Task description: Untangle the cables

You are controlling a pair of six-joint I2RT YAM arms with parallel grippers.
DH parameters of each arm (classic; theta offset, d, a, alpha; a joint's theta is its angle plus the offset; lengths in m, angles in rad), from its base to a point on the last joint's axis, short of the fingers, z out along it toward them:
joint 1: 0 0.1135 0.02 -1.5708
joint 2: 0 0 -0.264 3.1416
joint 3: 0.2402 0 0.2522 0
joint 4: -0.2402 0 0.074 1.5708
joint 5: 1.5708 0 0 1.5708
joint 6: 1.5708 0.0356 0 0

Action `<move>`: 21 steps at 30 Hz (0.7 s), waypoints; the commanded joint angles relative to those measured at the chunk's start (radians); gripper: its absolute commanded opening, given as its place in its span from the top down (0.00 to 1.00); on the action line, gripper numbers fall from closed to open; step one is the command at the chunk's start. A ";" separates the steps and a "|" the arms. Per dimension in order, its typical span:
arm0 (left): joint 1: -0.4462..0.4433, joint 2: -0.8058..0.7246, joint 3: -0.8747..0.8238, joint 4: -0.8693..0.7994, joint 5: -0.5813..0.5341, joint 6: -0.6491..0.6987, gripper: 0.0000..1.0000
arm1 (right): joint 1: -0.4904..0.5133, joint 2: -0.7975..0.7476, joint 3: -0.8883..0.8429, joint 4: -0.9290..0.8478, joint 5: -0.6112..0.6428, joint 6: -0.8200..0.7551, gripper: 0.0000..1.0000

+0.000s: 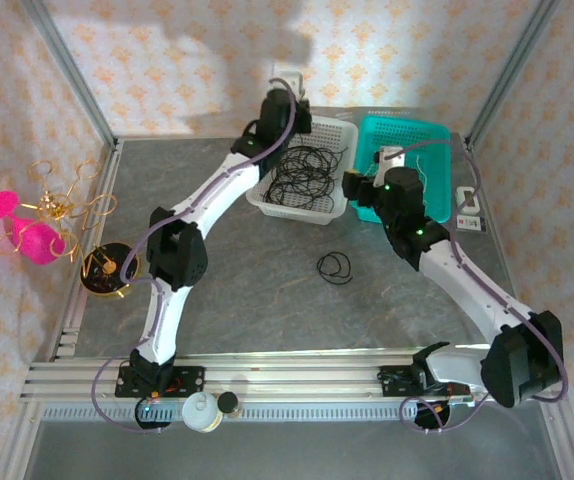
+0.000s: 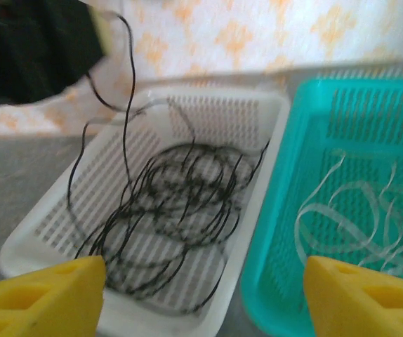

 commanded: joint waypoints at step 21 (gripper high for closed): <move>-0.116 -0.817 -0.972 0.032 -0.100 -0.119 0.22 | 0.293 0.183 -0.185 -0.202 0.054 0.310 0.37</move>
